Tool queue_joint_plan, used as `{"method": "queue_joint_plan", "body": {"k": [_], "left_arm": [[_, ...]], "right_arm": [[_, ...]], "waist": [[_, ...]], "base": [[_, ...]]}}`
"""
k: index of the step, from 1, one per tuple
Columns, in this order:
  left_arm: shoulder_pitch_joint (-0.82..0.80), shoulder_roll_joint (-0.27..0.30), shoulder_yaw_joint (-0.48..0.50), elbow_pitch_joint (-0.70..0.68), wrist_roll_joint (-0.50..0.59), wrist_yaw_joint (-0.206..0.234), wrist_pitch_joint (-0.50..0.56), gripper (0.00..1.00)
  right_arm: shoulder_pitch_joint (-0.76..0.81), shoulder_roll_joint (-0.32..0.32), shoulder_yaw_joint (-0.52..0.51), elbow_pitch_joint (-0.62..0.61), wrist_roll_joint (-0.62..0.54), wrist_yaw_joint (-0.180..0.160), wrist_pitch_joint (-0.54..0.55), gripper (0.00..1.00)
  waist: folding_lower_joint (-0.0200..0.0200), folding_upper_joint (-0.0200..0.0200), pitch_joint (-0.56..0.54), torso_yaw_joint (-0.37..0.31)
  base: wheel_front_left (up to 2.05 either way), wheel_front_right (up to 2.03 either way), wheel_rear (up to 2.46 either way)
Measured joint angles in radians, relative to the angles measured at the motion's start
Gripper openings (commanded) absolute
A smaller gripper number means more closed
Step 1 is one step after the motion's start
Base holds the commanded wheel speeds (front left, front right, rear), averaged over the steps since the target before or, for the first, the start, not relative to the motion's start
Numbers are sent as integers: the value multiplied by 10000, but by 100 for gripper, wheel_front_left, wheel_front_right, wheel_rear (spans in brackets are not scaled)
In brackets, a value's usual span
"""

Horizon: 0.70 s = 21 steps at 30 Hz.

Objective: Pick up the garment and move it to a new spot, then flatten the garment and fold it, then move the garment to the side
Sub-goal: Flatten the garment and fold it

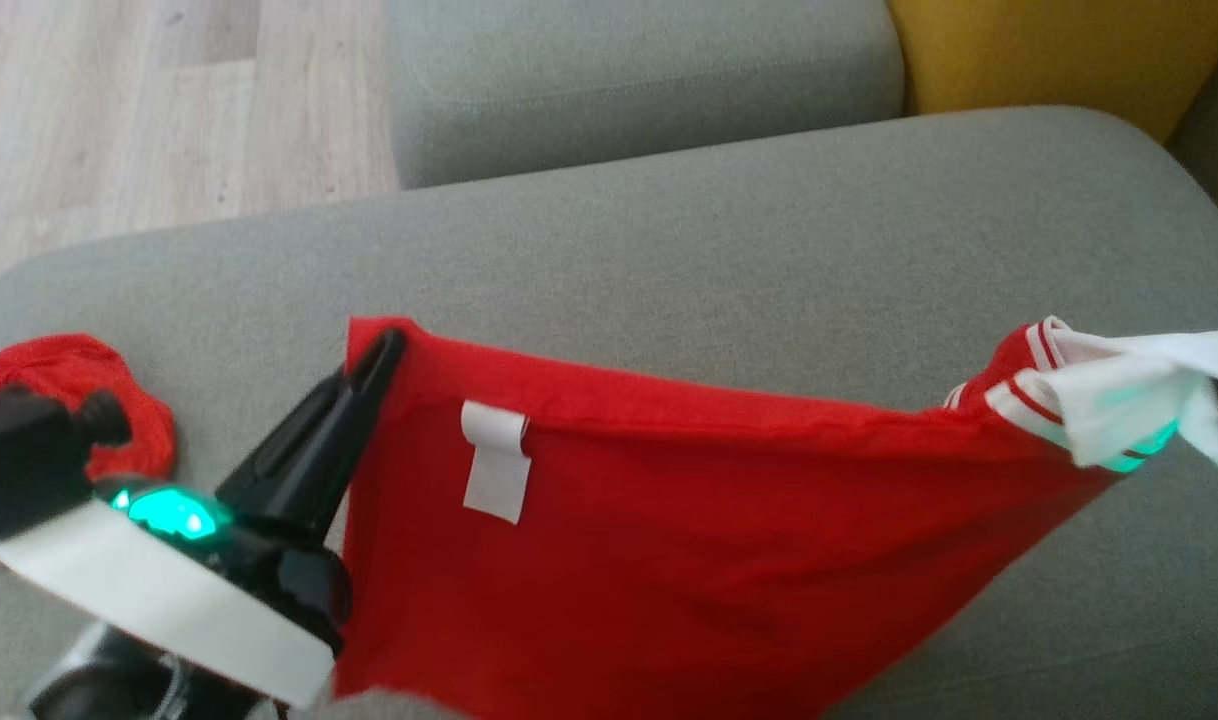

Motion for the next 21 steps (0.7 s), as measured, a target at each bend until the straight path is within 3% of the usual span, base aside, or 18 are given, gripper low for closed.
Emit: {"method": "queue_joint_plan", "body": {"k": [6,11,14,18,20,21], "left_arm": [[-1063,12,19,378,-182,12,251,0],[-4007,174,40,2142,-224,6,633,0],[-5975,339,25,3649,17,6,811,0],[-8374,602,-4,6061,723,17,911,0],[-9589,690,13,7446,1143,44,512,0],[-10806,688,-4,8765,1547,58,-159,0]], "right_arm": [[-76,13,539,882,692,0,-548,0],[-1908,15,1099,2704,1053,-2,-1093,0],[-4401,8,1152,4608,566,-2,-1287,0],[-8795,-21,1104,8098,-803,-2,-1595,0],[-11322,-42,1072,10140,-1446,-2,-2111,0],[-13740,-65,932,12220,-1804,-2,-2997,0]], "waist": [[0,0,563,20],[0,0,1447,167],[0,0,2054,273],[1,0,2881,413],[1,-1,3290,466],[2,-1,3638,515]], "base": [[0,0,0],[0,0,0],[0,0,0],[0,0,0],[0,0,0],[0,0,0]]}}
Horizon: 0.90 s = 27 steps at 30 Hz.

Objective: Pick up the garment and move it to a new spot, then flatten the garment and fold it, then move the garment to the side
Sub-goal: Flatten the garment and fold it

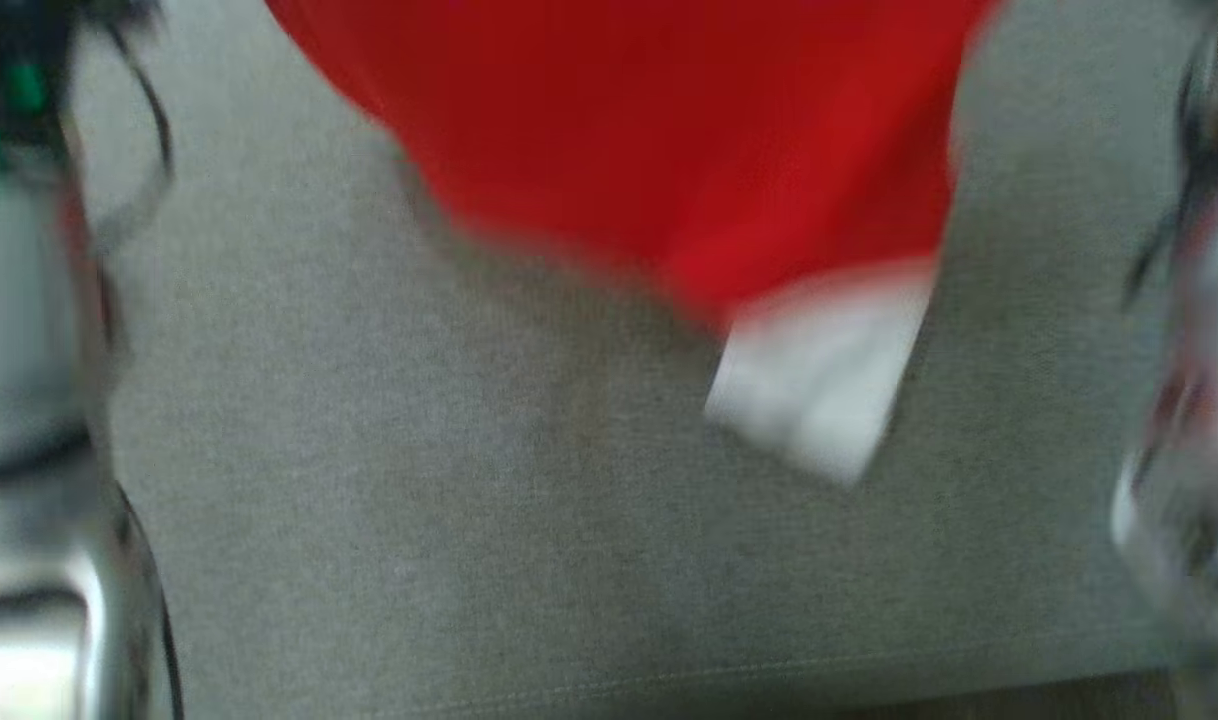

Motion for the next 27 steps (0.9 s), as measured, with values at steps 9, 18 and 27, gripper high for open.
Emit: {"method": "queue_joint_plan", "body": {"k": [9,18,27], "left_arm": [[-3509,-322,-73,3630,1131,-579,-3766,0],[-3346,-573,-497,7072,1515,-974,-5388,0],[324,-602,-976,7729,1131,-1597,-5457,0]], "right_arm": [[-6447,-90,17,6031,694,0,-3647,0],[-4823,-102,1407,6368,1747,0,-3626,0],[91,-125,2736,5892,2301,0,-2523,0]], "waist": [[-1,0,1027,177],[1,0,1492,55],[-1,0,451,109]], "base": [[0,0,0],[0,0,0],[0,0,0]]}}
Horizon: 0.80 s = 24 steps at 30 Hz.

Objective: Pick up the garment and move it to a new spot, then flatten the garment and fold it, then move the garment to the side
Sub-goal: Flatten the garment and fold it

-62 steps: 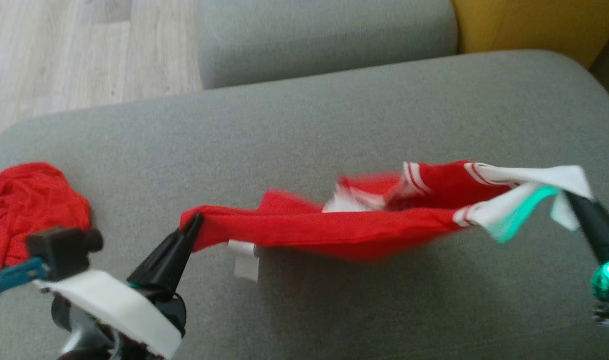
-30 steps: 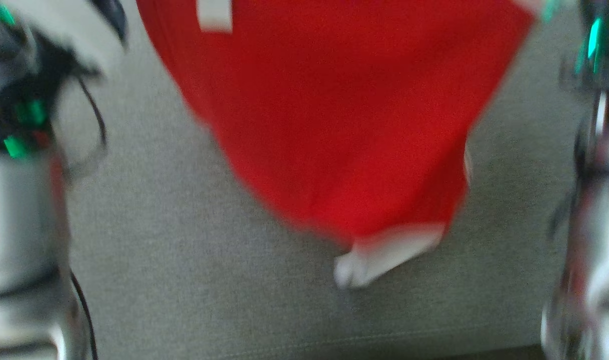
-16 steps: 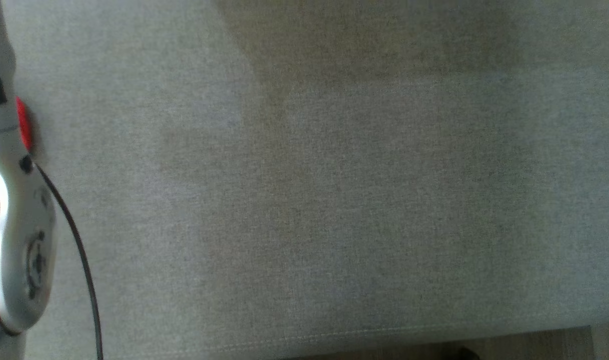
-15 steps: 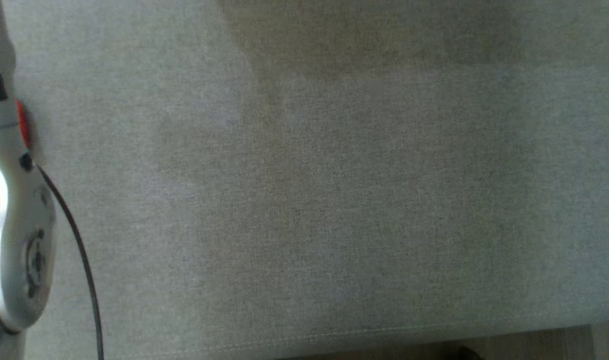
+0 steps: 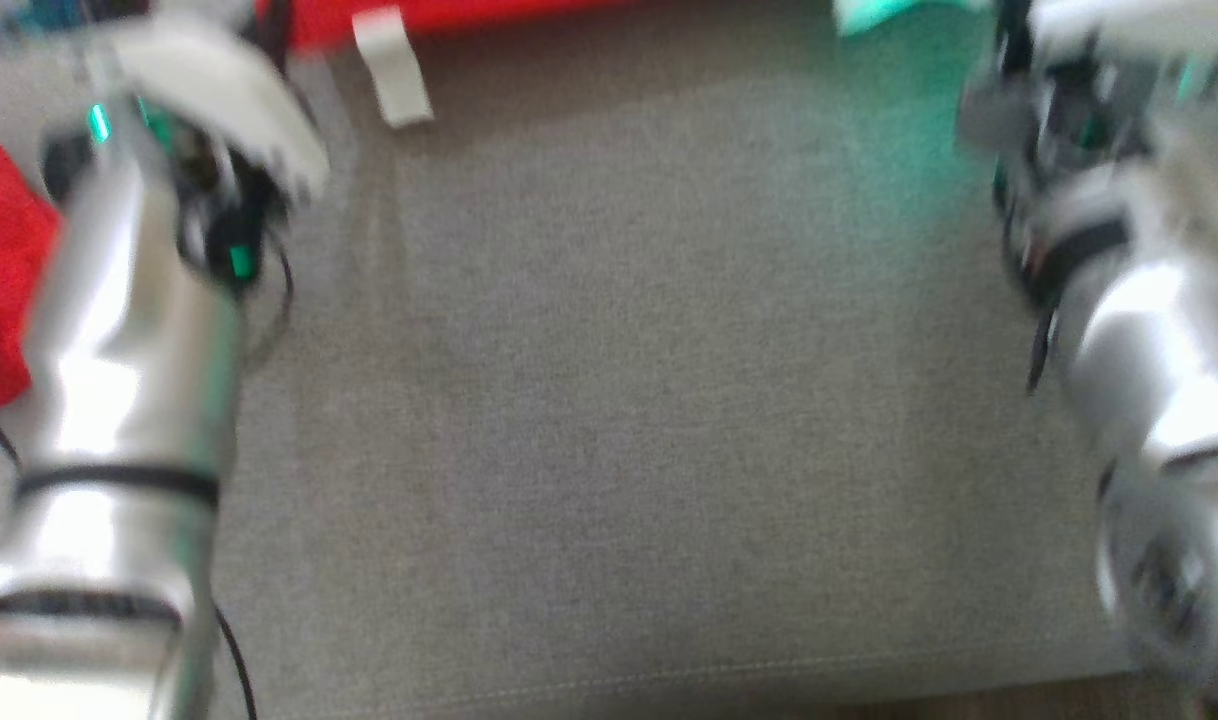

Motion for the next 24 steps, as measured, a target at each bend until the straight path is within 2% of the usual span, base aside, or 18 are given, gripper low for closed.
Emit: {"method": "queue_joint_plan", "body": {"k": [5,8,13,16,20,24], "left_arm": [[2679,90,-161,-1398,-184,-90,-169,0],[4690,81,-182,-2663,-458,65,-144,0],[8008,-123,-90,-5411,-1135,696,355,0],[9621,-222,-96,-7189,-1306,1218,709,0],[11227,-232,-90,-9162,-1446,1860,1120,0],[12371,-230,-82,-10575,-1519,2309,1444,0]], "right_arm": [[3132,0,127,-1540,61,0,263,0],[4910,-42,244,-2794,40,4,408,0],[7733,-221,290,-5106,-198,2,579,0],[9774,-242,-63,-6686,-451,2,729,0],[12692,-161,-872,-9271,-1030,2,1292,0],[15083,190,-1850,-11856,-1787,4,2305,0]], "waist": [[0,0,-884,10],[-1,0,-1463,13],[-1,0,-2287,52],[-1,1,-2610,148],[-1,0,-2753,381],[-1,1,-2757,376]], "base": [[0,0,0],[0,0,0],[0,0,0],[0,0,0],[0,0,0],[0,0,0]]}}
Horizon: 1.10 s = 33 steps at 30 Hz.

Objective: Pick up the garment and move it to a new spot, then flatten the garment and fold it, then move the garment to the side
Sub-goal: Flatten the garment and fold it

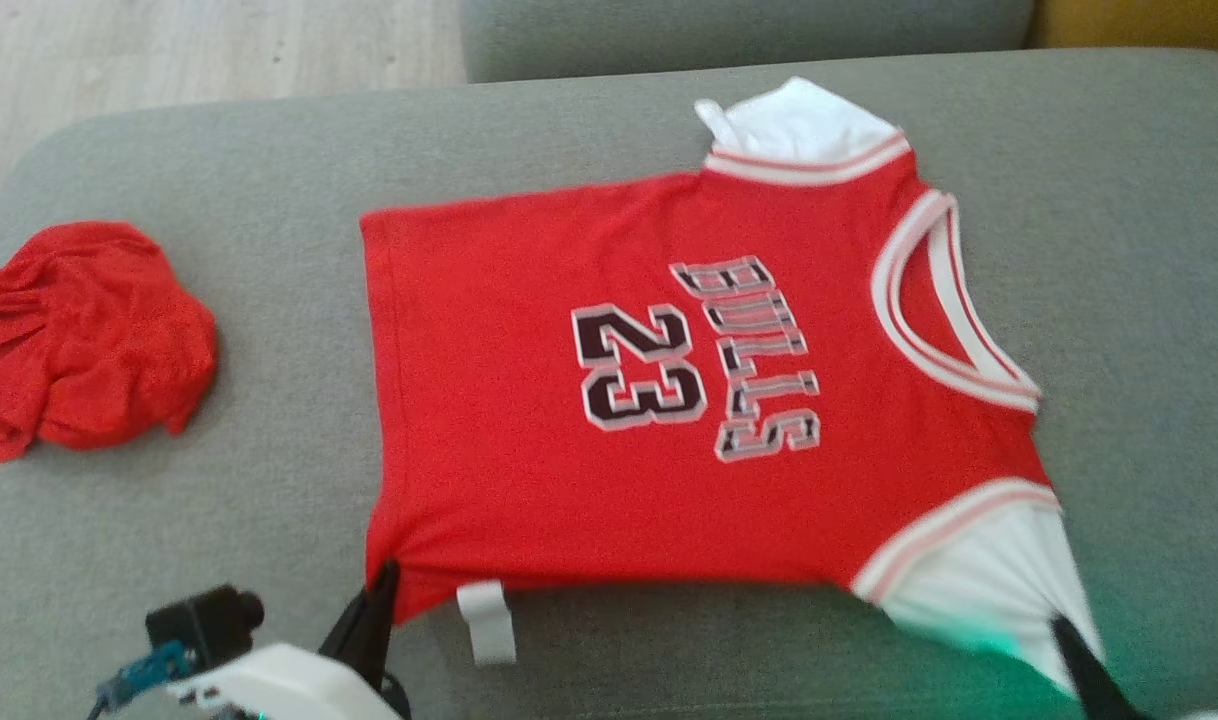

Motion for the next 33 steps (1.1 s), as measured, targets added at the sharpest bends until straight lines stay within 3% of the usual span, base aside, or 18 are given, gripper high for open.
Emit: {"method": "queue_joint_plan", "body": {"k": [4,11,21,33], "left_arm": [[487,31,-63,-690,4,280,401,0],[479,278,-280,-1012,242,562,1005,0],[-557,403,-485,-1315,430,920,1960,0],[-2171,470,-612,-291,477,978,2617,0]], "right_arm": [[637,111,-840,-1214,-84,-2,788,0],[-11,117,-844,-1338,-374,-2,989,0],[-2223,109,-953,-685,-2311,-2,1879,0],[-4981,58,-897,571,-4376,-2,3110,0]], "waist": [[0,0,15,-141],[0,0,-70,-166],[0,0,221,5],[0,0,687,210]], "base": [[0,0,0],[0,0,0],[0,0,0],[0,0,0]]}}
